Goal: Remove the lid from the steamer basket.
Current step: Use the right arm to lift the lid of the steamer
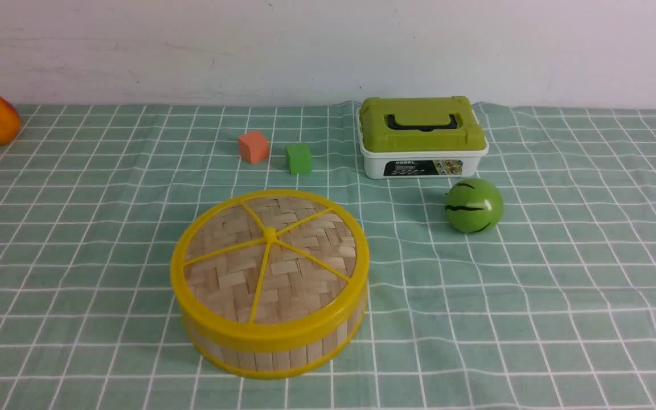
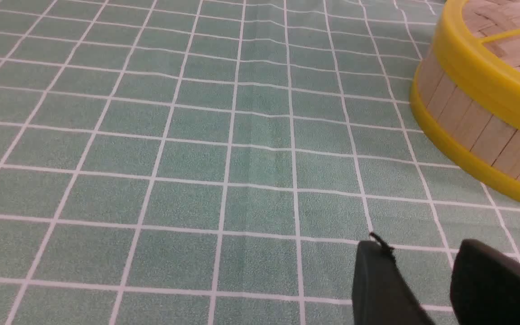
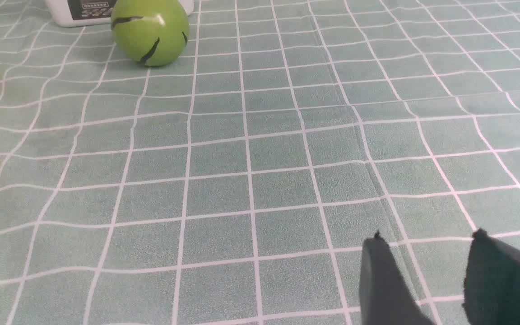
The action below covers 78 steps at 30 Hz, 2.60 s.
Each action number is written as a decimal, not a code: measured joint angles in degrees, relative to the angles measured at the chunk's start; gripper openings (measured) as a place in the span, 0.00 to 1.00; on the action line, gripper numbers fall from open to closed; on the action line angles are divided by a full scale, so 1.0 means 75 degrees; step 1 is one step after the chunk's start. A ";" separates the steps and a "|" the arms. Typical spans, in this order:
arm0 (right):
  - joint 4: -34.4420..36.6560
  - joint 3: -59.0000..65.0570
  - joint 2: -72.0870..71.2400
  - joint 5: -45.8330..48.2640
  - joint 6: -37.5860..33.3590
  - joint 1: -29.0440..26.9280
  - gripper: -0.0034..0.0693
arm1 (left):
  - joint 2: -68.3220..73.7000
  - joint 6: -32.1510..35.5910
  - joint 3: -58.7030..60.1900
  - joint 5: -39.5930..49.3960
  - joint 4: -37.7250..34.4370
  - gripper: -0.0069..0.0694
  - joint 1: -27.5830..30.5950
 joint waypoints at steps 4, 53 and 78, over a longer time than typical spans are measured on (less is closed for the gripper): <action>0.0000 0.0000 0.0000 0.0000 0.0000 0.0000 0.38 | 0.0000 0.0000 0.0000 0.0000 0.0000 0.40 0.0000; 0.0000 0.0000 0.0000 0.0000 0.0000 0.0000 0.38 | 0.0000 0.0000 0.0000 0.0000 0.0000 0.40 0.0000; 0.5256 0.0072 0.0000 -0.0058 0.2242 0.0000 0.38 | 0.0000 0.0000 0.0000 0.0000 0.0000 0.40 0.0000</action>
